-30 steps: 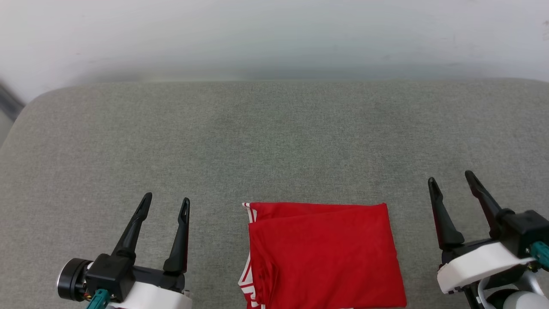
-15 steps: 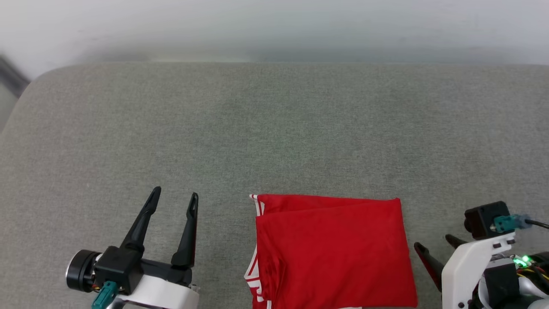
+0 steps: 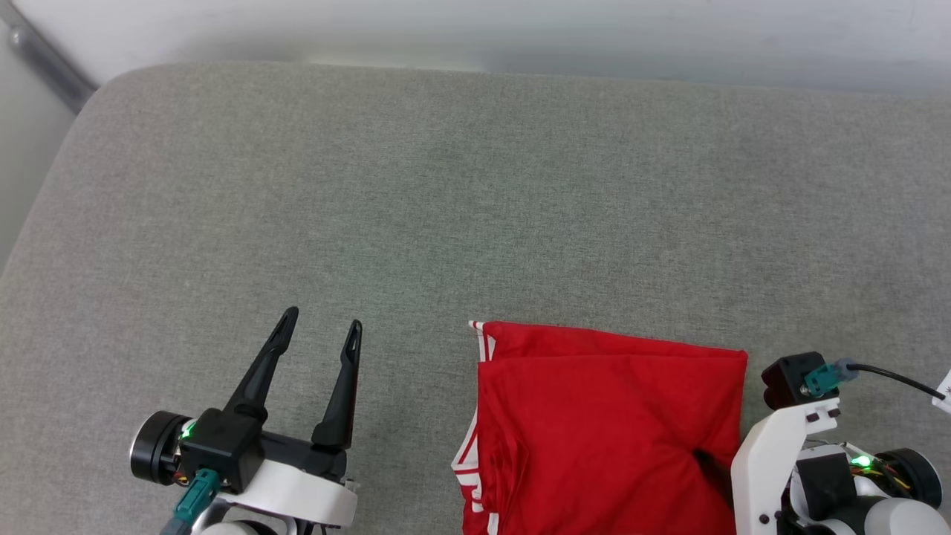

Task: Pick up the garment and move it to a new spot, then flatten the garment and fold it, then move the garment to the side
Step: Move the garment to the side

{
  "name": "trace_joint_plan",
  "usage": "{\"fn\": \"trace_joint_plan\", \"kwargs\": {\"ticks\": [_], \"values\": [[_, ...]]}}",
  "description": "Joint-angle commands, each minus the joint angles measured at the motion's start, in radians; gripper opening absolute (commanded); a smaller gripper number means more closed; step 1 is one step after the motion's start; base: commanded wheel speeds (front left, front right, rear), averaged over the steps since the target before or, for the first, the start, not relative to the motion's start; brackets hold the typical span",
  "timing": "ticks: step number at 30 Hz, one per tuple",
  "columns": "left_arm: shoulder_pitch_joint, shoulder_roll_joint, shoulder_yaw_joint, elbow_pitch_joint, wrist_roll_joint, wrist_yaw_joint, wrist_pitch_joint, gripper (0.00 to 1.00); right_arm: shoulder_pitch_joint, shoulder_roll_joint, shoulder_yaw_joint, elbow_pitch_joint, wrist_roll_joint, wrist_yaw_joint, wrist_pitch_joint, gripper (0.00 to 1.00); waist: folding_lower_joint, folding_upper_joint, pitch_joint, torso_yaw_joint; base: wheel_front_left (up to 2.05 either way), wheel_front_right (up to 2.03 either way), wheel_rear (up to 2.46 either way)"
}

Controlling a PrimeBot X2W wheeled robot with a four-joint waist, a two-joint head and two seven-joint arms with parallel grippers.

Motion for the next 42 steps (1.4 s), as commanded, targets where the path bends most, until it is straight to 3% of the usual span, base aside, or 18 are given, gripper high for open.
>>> {"fn": "trace_joint_plan", "kwargs": {"ticks": [1, 8, 9, 10, 11, 18, 29, 36, 42], "values": [[-0.014, 0.004, -0.001, 0.002, -0.002, -0.002, -0.002, 1.00, -0.008, 0.006, 0.008, 0.024, 0.004, 0.000, -0.001, 1.00, -0.0001, 0.0000, 0.004, 0.006, 0.00, 0.00, 0.00], [-0.023, 0.004, -0.008, 0.010, 0.001, -0.002, -0.002, 1.00, 0.000, -0.014, 0.072, 0.144, -0.009, 0.000, -0.029, 1.00, -0.0001, 0.0000, 0.009, 0.014, 0.00, 0.00, 0.00], [-0.023, 0.003, -0.010, 0.011, 0.002, -0.002, -0.002, 1.00, -0.004, -0.023, 0.081, 0.151, -0.015, 0.000, -0.039, 0.55, -0.0001, 0.0000, 0.008, 0.013, 0.00, 0.00, 0.00], [-0.022, 0.003, -0.010, 0.013, 0.003, -0.002, -0.002, 1.00, -0.011, -0.030, 0.088, 0.155, -0.018, 0.000, -0.055, 0.03, -0.0001, 0.0000, 0.005, 0.011, 0.00, 0.00, 0.00], [-0.015, 0.002, -0.009, 0.015, 0.004, -0.002, -0.002, 1.00, -0.044, -0.052, 0.099, 0.147, -0.025, -0.001, -0.101, 0.00, -0.0001, 0.0000, -0.007, 0.000, 0.00, 0.00, 0.00], [-0.001, 0.000, -0.016, 0.006, 0.006, -0.002, -0.002, 1.00, -0.137, -0.157, 0.179, 0.085, -0.082, -0.001, -0.156, 0.00, -0.0001, 0.0000, -0.032, -0.062, 0.00, 0.00, 0.00], [-0.048, -0.001, -0.119, 0.012, 0.003, -0.002, -0.002, 1.00, -0.302, -0.475, 0.342, 0.027, -0.157, -0.001, -0.131, 0.00, -0.0001, 0.0000, 0.026, -0.234, 0.00, 0.00, 0.00], [-0.118, 0.020, -0.182, 0.010, 0.008, -0.002, -0.002, 1.00, -0.387, -0.628, 0.315, 0.057, -0.159, -0.001, -0.161, 0.00, -0.0001, 0.0000, 0.123, -0.322, 0.00, 0.00, 0.00], [-0.177, 0.059, -0.216, -0.006, 0.016, -0.002, -0.002, 1.00, -0.418, -0.667, 0.222, 0.139, -0.186, -0.001, -0.223, 0.00, -0.0001, 0.0000, 0.217, -0.361, 0.00, 0.00, 0.00]]}}
